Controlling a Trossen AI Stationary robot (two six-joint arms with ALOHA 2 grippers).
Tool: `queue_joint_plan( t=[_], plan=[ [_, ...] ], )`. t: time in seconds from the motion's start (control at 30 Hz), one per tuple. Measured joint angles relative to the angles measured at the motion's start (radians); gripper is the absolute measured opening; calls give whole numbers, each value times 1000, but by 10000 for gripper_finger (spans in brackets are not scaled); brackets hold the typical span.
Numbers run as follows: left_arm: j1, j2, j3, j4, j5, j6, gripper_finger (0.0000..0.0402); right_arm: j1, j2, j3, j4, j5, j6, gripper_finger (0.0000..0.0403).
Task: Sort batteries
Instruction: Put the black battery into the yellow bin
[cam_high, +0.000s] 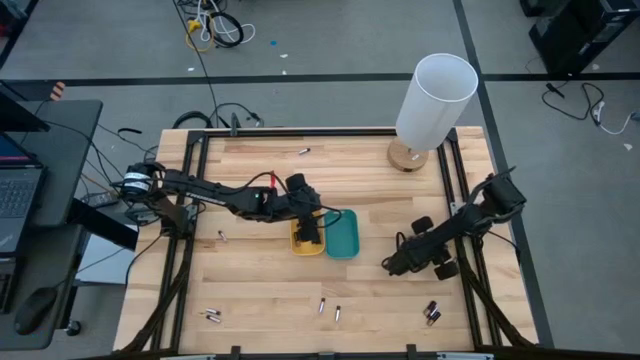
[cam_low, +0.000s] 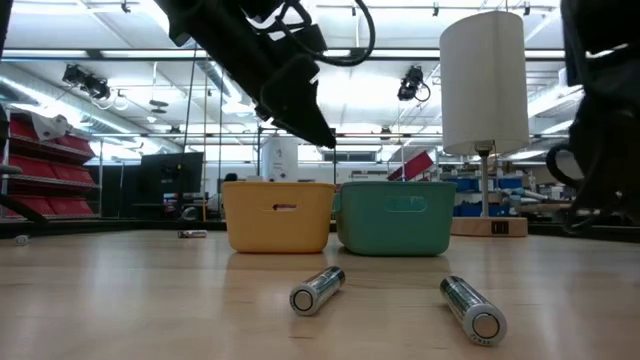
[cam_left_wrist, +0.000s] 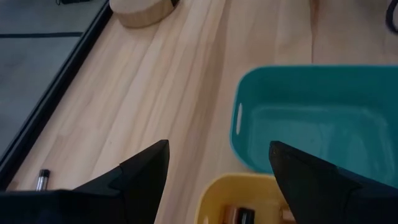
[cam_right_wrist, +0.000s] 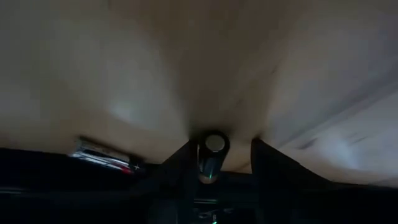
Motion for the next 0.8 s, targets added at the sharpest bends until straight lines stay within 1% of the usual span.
queue_joint_plan(
  t=[0.17,0.3,0.37,0.47,0.57,0.63,0.7,0.8],
  plan=[
    [0,0,0,-45,-1,0,291,25,-6,-48,22,14,0,136],
    [0,0,0,-62,-10,0,291,25,-3,-42,20,20,-1,120],
    [0,0,0,-65,-22,1,291,25,-2,-42,19,25,-3,103],
    [0,0,0,-65,-26,2,291,25,-1,-42,20,37,4,63],
    [0,-5,0,-77,-26,3,291,17,-2,-42,16,36,48,27],
    [0,-20,0,-100,-26,3,290,11,-10,-39,13,32,92,26],
    [0,-57,0,-159,-26,2,287,10,-27,-31,9,32,120,26],
    [-1,-121,0,-217,-26,-6,280,5,-83,-14,35,59,176,26]
  ],
)
